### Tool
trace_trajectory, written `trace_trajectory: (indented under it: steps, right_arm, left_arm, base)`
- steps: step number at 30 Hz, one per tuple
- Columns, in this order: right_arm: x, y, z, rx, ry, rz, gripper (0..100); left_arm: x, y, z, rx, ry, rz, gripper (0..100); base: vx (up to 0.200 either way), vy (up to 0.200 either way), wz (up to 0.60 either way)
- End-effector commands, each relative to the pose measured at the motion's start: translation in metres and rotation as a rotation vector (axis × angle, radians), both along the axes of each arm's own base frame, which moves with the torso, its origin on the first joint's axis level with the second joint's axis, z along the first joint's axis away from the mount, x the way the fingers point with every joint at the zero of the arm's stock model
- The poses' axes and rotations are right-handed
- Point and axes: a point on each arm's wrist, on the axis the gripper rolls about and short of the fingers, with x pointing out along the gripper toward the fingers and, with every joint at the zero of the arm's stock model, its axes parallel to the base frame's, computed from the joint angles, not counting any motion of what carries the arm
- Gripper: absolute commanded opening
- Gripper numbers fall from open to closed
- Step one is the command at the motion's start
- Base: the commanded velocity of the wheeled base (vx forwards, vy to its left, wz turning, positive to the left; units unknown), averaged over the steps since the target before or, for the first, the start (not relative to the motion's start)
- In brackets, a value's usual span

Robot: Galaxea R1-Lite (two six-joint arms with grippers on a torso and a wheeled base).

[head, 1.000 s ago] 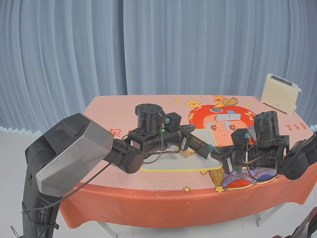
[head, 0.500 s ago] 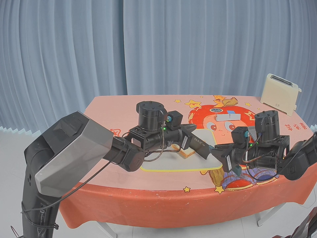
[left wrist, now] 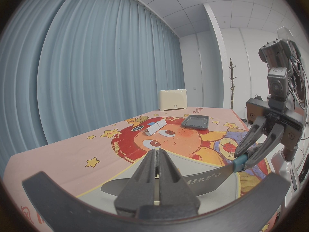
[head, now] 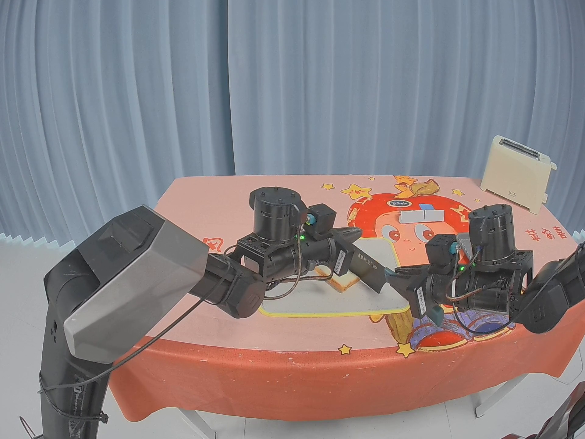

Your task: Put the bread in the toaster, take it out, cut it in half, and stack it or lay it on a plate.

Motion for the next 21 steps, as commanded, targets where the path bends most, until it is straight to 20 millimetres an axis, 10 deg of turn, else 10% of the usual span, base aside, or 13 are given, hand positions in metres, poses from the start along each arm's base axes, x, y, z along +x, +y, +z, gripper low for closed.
trace_trajectory:
  steps: [1, 18, 19, 21]
  right_arm:
    - [0.001, 0.001, 0.0, 0.001, 0.0, 0.001, 0]
    - [0.002, 0.002, 0.005, 0.003, -0.025, -0.015, 0]
    - [0.002, 0.002, 0.005, 0.003, -0.025, -0.015, 100]
    - [0.003, 0.002, 0.005, 0.006, -0.027, -0.016, 100]
  left_arm:
    - [0.0, 0.0, -0.002, 0.002, 0.003, 0.0, 0]
    - [0.002, -0.001, -0.015, 0.018, 0.023, 0.0, 0]
    - [0.002, -0.001, -0.015, 0.018, 0.023, 0.0, 0]
    - [0.002, -0.001, -0.015, 0.018, 0.023, 0.0, 0]
  base:
    - [0.0, 0.0, 0.0]
    - [0.0, 0.0, 0.0]
    - [0.0, 0.0, 0.0]
    - [0.0, 0.0, 0.0]
